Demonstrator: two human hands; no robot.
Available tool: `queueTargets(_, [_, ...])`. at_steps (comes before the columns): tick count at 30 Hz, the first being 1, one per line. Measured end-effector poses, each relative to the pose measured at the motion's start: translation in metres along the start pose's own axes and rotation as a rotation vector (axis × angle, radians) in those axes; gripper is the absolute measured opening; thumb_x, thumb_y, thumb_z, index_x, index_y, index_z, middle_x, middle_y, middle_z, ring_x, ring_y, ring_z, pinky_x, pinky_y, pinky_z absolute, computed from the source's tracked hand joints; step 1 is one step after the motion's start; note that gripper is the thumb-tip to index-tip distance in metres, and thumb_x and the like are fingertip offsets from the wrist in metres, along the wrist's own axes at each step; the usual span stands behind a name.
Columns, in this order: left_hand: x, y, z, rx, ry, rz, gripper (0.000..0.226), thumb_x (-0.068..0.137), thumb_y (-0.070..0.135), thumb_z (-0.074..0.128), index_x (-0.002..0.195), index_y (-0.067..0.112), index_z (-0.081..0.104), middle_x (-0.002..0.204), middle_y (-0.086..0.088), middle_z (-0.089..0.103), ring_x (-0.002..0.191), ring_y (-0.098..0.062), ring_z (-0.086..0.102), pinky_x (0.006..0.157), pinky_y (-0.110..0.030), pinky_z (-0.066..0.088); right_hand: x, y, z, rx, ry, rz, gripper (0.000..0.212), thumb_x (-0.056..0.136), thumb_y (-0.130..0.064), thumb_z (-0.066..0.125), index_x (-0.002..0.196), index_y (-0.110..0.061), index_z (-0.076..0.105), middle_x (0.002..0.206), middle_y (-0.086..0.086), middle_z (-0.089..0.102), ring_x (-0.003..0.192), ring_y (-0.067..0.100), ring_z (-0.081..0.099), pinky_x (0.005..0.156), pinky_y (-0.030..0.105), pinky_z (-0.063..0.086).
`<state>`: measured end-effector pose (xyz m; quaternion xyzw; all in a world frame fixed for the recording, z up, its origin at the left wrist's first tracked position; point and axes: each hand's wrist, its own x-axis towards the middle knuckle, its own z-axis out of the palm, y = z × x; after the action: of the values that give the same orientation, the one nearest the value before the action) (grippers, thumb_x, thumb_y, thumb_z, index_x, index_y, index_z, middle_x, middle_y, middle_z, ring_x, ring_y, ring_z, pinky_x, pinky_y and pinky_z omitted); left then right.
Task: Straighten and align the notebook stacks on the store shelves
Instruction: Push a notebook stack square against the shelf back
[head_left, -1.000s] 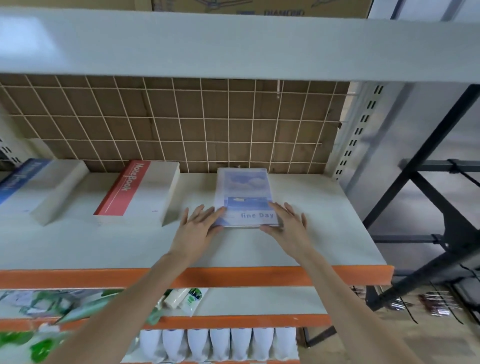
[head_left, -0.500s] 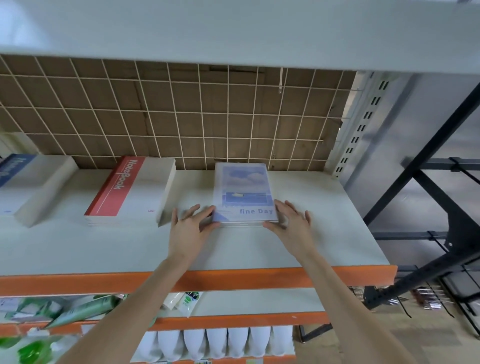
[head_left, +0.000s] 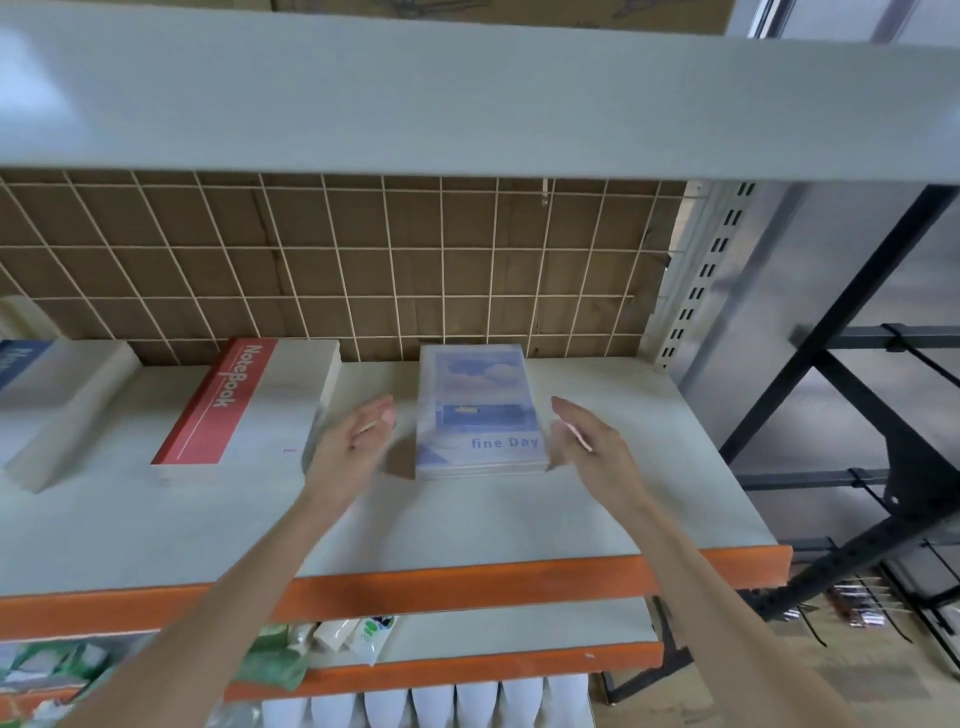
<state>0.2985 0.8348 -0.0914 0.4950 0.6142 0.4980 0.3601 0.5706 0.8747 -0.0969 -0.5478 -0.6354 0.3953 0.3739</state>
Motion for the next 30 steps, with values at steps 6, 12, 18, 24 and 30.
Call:
queueTargets(6, [0.062,0.013,-0.011,-0.362,-0.182,-0.299,0.059,0.1,0.046,0.024,0.139,0.004,0.04,0.143,-0.008,0.045,0.127,-0.019,0.046,0.105,-0.028,0.033,0.056,-0.019,-0.014,0.434,-0.087,0.21,0.046,0.103,-0.035,0.028,0.126,-0.004,0.052,0.131,0.015,0.056,0.115,0.023,0.055,0.097,0.034,0.039])
queueTargets(12, [0.101,0.005,0.008,-0.401,-0.173,-0.402,0.062,0.101,0.046,0.015,0.141,0.003,0.037,0.148,-0.011,0.038,0.137,-0.022,0.035,0.108,-0.029,0.026,0.103,-0.009,-0.01,0.534,-0.176,0.339,0.064,0.1,-0.049,0.021,0.133,-0.002,0.047,0.137,0.014,0.051,0.119,0.023,0.051,0.104,0.036,0.036])
queueTargets(18, [0.121,-0.005,0.021,-0.432,-0.164,-0.413,0.061,0.102,0.043,0.011,0.141,0.004,0.037,0.149,-0.007,0.036,0.139,-0.018,0.031,0.106,-0.025,0.023,0.133,0.003,-0.003,0.674,-0.131,0.42,0.069,0.101,-0.049,0.019,0.135,0.005,0.044,0.14,0.021,0.047,0.128,0.031,0.046,0.097,0.034,0.04])
queueTargets(24, [0.127,-0.011,0.028,-0.371,-0.172,-0.411,0.061,0.101,0.045,0.012,0.14,0.007,0.04,0.151,-0.006,0.033,0.14,-0.019,0.027,0.111,-0.028,0.019,0.144,0.008,0.007,0.644,-0.156,0.407,0.067,0.101,-0.049,0.023,0.13,0.006,0.05,0.135,0.019,0.052,0.124,0.028,0.051,0.098,0.031,0.042])
queueTargets(30, [0.129,-0.012,0.03,-0.351,-0.172,-0.403,0.062,0.101,0.046,0.012,0.14,0.007,0.04,0.151,-0.007,0.033,0.14,-0.02,0.028,0.111,-0.028,0.02,0.145,0.011,0.01,0.59,-0.171,0.378,0.065,0.102,-0.046,0.022,0.129,0.006,0.051,0.133,0.017,0.055,0.106,0.019,0.056,0.092,0.025,0.043])
